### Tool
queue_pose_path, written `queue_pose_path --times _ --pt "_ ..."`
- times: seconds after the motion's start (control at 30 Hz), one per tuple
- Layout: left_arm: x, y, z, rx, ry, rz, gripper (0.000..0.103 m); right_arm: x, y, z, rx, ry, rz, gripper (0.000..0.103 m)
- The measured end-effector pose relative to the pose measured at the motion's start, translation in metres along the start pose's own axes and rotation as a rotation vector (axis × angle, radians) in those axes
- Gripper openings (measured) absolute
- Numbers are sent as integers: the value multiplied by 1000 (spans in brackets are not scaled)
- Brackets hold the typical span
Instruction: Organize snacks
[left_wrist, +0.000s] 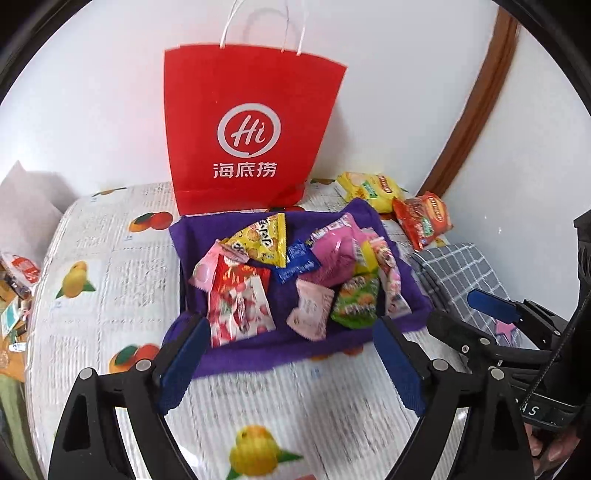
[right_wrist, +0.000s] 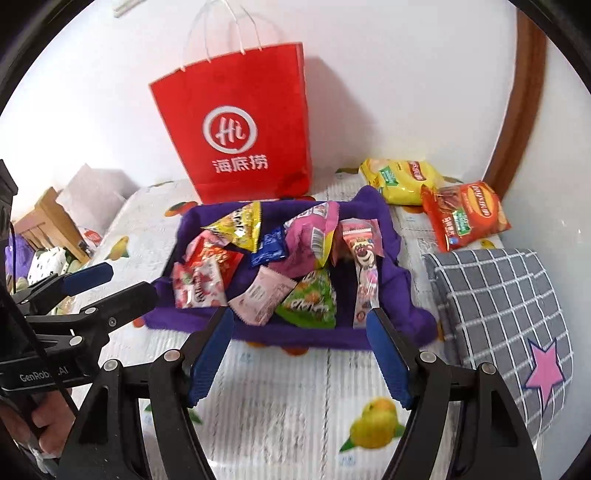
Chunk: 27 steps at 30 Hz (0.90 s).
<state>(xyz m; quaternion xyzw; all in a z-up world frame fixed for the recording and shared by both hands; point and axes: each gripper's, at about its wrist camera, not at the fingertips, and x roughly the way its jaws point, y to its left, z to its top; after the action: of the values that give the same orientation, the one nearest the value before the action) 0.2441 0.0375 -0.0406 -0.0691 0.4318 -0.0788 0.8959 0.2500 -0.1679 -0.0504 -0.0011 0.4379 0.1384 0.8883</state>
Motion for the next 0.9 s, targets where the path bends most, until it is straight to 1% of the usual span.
queue_pose_path --times 0.1,0.23,0.33,0.37,0.4,0.47,0.57,0.7,0.77,0.83,0.9 --pt "-24 -6 -12 2 -25 4 90 -23 4 -14 18 -23 2 74" --pt "-50 -21 -29 32 -55 43 93 -52 11 -37 15 -47 -26 75" --pt "-66 -33 -44 57 -85 76 93 -71 13 -55 1 -73 -64 80" --pt "-71 -35 -50 57 -91 82 93 -79 13 -61 2 -90 -70 85" --pt "-75 -37 -54 54 -92 81 94 -86 13 -67 4 -103 -74 92" --pt "-83 -41 -64 43 -89 72 94 -101 14 -79 7 -130 -92 95" --pt "-94 -46 -77 46 -97 80 94 -117 14 -94 16 -147 -119 99" --pt "-113 -54 -97 57 -127 97 94 -134 17 -115 33 -150 -110 100" --pt "-122 -55 -105 51 -142 94 94 -141 18 -124 41 -151 -108 100" --pt "-130 -55 -113 42 -148 78 94 -148 19 -132 46 -154 -126 100" --pt "-138 -55 -120 39 -152 78 94 -155 20 -141 58 -160 -150 100"
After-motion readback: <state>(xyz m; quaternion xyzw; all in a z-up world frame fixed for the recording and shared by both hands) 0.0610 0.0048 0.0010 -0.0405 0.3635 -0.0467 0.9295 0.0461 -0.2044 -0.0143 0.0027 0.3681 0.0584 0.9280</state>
